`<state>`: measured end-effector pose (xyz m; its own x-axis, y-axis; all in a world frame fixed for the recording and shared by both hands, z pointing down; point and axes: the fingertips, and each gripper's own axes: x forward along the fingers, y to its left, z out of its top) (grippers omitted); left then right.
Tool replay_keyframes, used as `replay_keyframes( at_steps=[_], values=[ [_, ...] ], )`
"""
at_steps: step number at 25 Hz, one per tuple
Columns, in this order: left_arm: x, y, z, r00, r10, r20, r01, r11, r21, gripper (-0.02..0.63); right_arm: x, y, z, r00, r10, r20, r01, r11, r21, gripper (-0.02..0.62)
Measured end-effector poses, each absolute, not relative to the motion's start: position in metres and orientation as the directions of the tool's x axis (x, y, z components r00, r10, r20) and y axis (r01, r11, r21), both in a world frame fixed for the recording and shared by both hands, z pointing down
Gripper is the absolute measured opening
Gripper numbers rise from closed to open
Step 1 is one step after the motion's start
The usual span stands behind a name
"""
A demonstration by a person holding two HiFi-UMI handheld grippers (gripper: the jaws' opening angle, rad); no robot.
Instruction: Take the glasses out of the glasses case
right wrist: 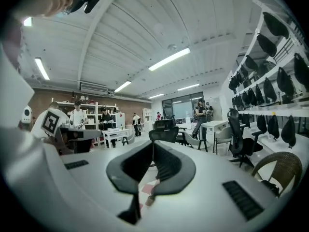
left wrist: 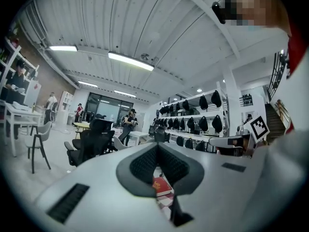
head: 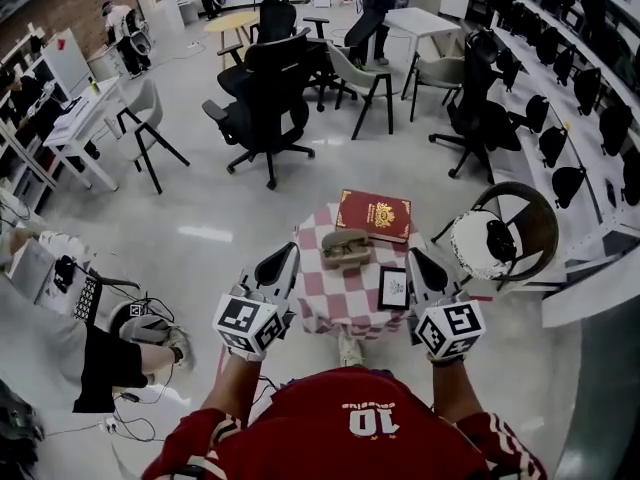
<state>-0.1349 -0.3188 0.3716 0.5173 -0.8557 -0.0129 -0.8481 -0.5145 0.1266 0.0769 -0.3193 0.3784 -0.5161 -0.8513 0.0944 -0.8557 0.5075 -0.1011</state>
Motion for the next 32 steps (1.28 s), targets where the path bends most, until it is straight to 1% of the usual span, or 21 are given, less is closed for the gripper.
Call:
replay_keyframes(
  at_steps=[6,9,13,24,32],
  values=[
    [-0.132,-0.324,0.372,0.528,-0.849,-0.028,-0.841,-0.527,0.125,0.008,0.064,-0.324,0.384,-0.565,-0.818,0.106,-0.825,0.562,-0.067,0.021],
    [-0.131,-0.324,0.375,0.528,-0.849,-0.026,-0.841,-0.527,0.125,0.008,0.059,-0.324,0.392,-0.594,-0.793,0.132,-0.804,0.592,-0.061,0.078],
    [-0.130,-0.321,0.377,0.528,-0.849,-0.027,-0.841,-0.527,0.118,0.008,0.054,-0.327,0.410,-0.624,-0.765,0.161,-0.779,0.625,-0.049,0.081],
    [-0.125,-0.332,0.402,0.516,-0.856,0.022,-0.850,-0.509,0.133,0.008,0.042,-0.358,0.511,-0.662,-0.644,0.383,-0.698,0.716,-0.001,0.081],
    [-0.123,-0.359,0.410,0.468,-0.882,0.059,-0.879,-0.457,0.137,0.008,0.027,-0.403,0.562,-0.689,-0.548,0.474,-0.617,0.787,0.014,0.081]
  ],
)
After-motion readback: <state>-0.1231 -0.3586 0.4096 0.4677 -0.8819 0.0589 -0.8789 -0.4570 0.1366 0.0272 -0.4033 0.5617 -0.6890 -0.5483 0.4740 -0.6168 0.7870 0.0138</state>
